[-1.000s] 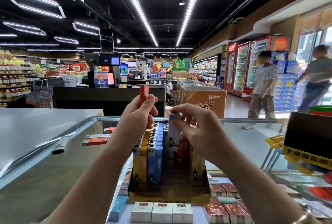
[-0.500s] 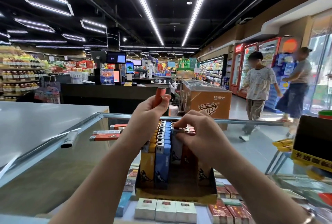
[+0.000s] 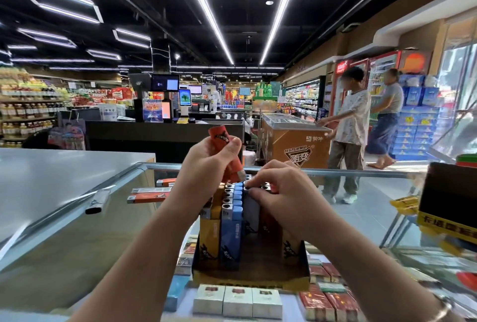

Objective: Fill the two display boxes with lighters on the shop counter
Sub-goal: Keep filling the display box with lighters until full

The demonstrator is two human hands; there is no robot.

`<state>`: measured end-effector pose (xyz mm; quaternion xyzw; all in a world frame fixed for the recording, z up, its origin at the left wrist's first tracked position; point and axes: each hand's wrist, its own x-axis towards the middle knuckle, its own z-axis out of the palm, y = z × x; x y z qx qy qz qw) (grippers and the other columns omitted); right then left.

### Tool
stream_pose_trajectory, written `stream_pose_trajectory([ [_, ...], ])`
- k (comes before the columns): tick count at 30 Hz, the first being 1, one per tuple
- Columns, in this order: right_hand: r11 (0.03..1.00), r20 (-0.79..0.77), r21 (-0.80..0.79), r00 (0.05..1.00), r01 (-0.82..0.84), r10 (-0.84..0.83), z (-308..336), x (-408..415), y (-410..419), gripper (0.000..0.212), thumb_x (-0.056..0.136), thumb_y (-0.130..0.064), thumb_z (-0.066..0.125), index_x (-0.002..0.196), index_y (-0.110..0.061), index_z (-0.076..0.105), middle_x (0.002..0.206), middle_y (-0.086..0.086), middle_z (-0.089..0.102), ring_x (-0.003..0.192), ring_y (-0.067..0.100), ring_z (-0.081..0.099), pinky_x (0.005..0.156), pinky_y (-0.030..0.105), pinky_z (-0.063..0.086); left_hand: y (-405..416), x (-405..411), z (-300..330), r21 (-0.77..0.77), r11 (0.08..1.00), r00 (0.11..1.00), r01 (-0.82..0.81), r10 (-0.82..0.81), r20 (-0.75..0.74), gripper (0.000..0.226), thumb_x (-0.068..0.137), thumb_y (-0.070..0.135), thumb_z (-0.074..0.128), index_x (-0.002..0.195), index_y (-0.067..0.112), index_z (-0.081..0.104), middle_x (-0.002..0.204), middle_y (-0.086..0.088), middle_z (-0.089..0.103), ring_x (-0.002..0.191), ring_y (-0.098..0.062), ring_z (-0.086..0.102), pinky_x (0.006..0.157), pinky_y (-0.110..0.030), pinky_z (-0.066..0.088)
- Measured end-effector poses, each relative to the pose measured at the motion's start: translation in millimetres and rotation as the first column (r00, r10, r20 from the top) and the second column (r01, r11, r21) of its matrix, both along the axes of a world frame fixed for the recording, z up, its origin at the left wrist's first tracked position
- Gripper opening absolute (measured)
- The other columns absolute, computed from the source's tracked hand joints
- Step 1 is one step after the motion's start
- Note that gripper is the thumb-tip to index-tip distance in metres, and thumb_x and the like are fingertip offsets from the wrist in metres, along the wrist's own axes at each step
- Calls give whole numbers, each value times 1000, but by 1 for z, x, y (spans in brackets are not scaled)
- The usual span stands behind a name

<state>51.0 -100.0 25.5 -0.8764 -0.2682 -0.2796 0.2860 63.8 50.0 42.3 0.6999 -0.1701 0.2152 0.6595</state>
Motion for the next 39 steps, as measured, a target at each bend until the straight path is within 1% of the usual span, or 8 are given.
stream_pose_trajectory([
  [5, 983, 72, 181, 997, -39, 27, 6, -3, -5, 24, 80, -12, 69, 101, -25, 68, 80, -11, 63, 80, 7, 57, 73, 27, 47, 3, -4, 2, -98, 995, 996, 21, -13, 84, 41, 64, 37, 68, 97, 35, 44, 95, -4, 59, 70, -11, 69, 56, -17, 52],
  [12, 946, 50, 240, 976, -216, 210, 9, -10, -2, 47, 76, -9, 73, 114, -31, 56, 79, -11, 65, 78, 4, 63, 76, 29, 55, 5, -5, 4, -136, 986, 991, 91, -76, 111, 52, 58, 38, 74, 99, 24, 45, 90, -10, 58, 67, -12, 69, 56, -20, 53],
  [17, 840, 10, 468, 952, -274, 305, 15, -11, -4, 35, 78, -2, 70, 93, -31, 58, 83, 3, 69, 80, 11, 67, 75, 31, 57, 8, -2, 6, -187, 972, 989, 145, -137, 59, 53, 50, 39, 75, 87, 19, 43, 78, -7, 61, 61, -12, 67, 54, -20, 53],
  [24, 680, 41, 655, 915, -328, 402, 18, -9, -10, 30, 83, 7, 59, 87, -22, 67, 82, 13, 68, 74, 20, 64, 75, 35, 55, 5, -3, 3, 64, 975, 977, 215, -215, -11, 38, 55, 39, 75, 73, 15, 52, 64, 0, 66, 59, -8, 64, 48, -15, 47],
  [32, 682, 106, 659, 937, -317, 333, 26, -11, -23, 31, 84, 9, 52, 83, -18, 67, 69, 23, 59, 56, 20, 48, 47, 16, 43, 6, -6, 5, 344, 892, 950, 293, -232, -207, 37, 67, 39, 70, 99, 22, 61, 90, 5, 73, 86, -6, 67, 73, -19, 47],
  [35, 762, 110, 570, 947, -308, 301, 27, -11, -26, 29, 82, 8, 56, 79, -19, 67, 64, 12, 60, 52, 20, 50, 45, 23, 46, 7, -6, 3, 438, 854, 952, 281, -189, -240, 22, 81, 18, 67, 102, 25, 62, 96, 10, 70, 85, 3, 64, 66, -10, 49],
  [37, 836, 92, 461, 953, -297, 288, 25, -12, -24, 28, 80, 5, 62, 78, -23, 66, 66, 10, 62, 56, 28, 55, 51, 35, 51, 7, -8, 3, 472, 836, 951, 280, -172, -258, 23, 83, 12, 65, 102, 25, 64, 94, 10, 68, 75, 6, 63, 58, -7, 46],
  [39, 905, 50, 327, 962, -271, 270, 23, -13, -22, 26, 79, 1, 66, 79, -24, 67, 66, 6, 63, 56, 23, 58, 51, 35, 53, 7, -10, 4, 464, 835, 943, 295, -177, -281, 22, 83, 9, 65, 99, 23, 66, 88, 7, 67, 64, 4, 63, 53, -9, 45],
])
